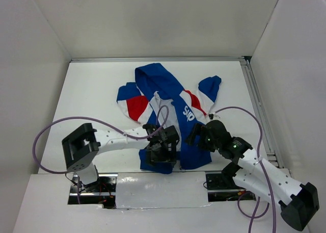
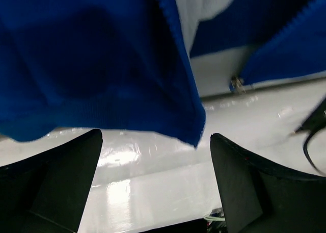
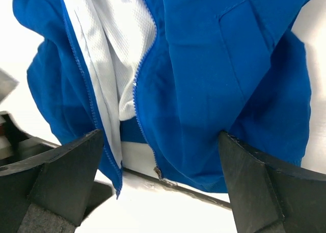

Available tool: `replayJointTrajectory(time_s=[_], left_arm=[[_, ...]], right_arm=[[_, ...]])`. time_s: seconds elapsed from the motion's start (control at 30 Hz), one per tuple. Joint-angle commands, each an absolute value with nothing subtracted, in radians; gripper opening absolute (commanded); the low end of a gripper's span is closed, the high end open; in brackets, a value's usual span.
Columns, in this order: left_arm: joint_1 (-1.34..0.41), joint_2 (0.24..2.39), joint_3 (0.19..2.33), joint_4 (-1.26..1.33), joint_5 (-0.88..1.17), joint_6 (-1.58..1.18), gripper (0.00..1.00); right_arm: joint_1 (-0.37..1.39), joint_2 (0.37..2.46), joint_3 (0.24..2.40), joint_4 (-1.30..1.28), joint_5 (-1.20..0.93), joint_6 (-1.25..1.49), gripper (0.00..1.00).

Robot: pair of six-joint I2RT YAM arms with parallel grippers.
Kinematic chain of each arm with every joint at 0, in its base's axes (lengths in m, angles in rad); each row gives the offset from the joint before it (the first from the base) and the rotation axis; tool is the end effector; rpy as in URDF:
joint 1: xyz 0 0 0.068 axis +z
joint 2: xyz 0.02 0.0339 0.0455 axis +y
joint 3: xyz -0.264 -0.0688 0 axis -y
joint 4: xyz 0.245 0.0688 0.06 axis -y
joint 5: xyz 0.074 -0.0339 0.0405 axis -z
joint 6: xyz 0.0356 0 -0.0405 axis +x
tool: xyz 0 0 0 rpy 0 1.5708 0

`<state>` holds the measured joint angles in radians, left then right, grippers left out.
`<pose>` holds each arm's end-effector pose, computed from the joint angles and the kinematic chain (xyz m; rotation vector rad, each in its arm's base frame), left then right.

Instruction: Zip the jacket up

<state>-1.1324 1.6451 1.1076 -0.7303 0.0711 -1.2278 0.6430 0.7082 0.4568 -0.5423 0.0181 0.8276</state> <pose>0.1308 -0.2849 0.1984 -0.1291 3.0526 -0.4727 0.1193 0.0886 0.2043 0.2371 2.4617 0.6625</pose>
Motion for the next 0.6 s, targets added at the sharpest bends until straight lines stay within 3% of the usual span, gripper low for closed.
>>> replayJointTrajectory(time_s=[0.0, 0.13, 0.57], left_arm=[[-1.14, 1.727, 1.144, -0.781, 0.048, -1.281, 0.99], [-1.149, 1.799, 1.157, -0.784, 0.048, -1.295, 0.9], [-1.181, 1.836, 1.155, -0.736, 0.037, -1.281, 0.98]], right_arm=[[0.65, 0.667, 0.453, -0.546, 0.078, 0.87, 1.0], [0.649, 0.66, 0.463, -0.572, 0.117, 0.867, 1.0], [0.641, 0.69, 0.443, -0.54, 0.103, 0.864, 1.0]])
